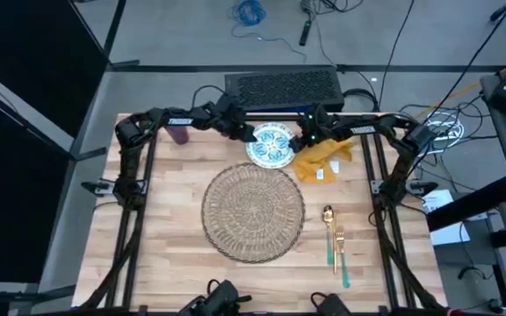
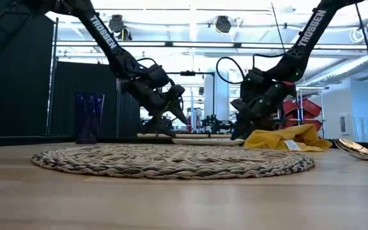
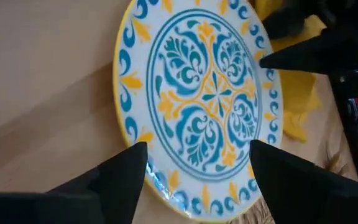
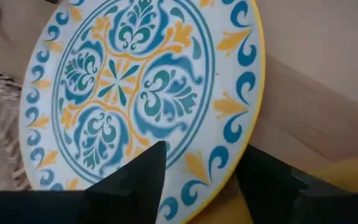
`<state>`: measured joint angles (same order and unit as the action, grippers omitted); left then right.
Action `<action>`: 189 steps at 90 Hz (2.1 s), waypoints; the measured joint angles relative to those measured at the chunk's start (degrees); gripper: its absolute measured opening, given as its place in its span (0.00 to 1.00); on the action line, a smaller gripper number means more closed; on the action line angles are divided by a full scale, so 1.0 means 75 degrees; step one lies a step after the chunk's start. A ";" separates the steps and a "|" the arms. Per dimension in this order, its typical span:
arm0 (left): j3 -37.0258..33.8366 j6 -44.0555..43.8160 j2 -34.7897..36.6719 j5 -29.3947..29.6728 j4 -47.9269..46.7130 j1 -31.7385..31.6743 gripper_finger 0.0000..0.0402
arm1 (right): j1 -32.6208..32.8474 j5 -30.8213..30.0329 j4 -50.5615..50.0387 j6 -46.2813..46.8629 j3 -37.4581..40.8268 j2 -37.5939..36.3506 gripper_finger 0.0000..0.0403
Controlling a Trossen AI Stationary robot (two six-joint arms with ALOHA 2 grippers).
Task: Set table place
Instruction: Put the white patterned plate on the tablemat
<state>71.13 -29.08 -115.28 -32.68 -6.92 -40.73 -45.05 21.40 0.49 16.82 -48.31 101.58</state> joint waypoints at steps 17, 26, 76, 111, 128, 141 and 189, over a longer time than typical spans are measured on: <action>0.0001 -0.0215 0.0000 0.0254 -0.0565 0.0000 0.66 | 0.0190 -0.0008 0.0041 -0.0119 -0.0093 -0.0003 0.32; 0.0014 0.0150 0.0043 0.0251 -0.1053 -0.0054 0.66 | 0.0194 -0.0008 0.0050 -0.0135 -0.0093 -0.0006 0.31; 0.0191 0.0885 0.0767 0.0359 -0.1697 -0.0076 0.66 | 0.0188 -0.0045 -0.0015 -0.0279 -0.0099 -0.0017 0.30; 0.0058 0.1780 0.0851 0.1660 -0.2640 -0.0251 0.66 | 0.0238 -0.0005 -0.0017 -0.0072 -0.0102 -0.0023 0.30; 0.0058 0.1722 0.0631 0.1816 -0.2248 -0.0248 0.66 | 0.0527 -0.0005 0.0076 0.0063 -0.0102 -0.0023 0.30; 0.0141 0.1617 0.0184 0.1800 -0.2251 -0.0156 0.66 | 0.0693 -0.0007 0.0040 0.0072 -0.0102 -0.0023 0.30; 0.0131 0.1134 0.0140 0.1794 -0.1754 0.0286 0.65 | 0.0801 -0.0008 0.0200 0.0515 -0.0648 0.0793 0.30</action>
<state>72.12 -20.57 -114.24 -19.23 -20.08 -38.58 -39.04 21.34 1.99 20.69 -53.17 107.53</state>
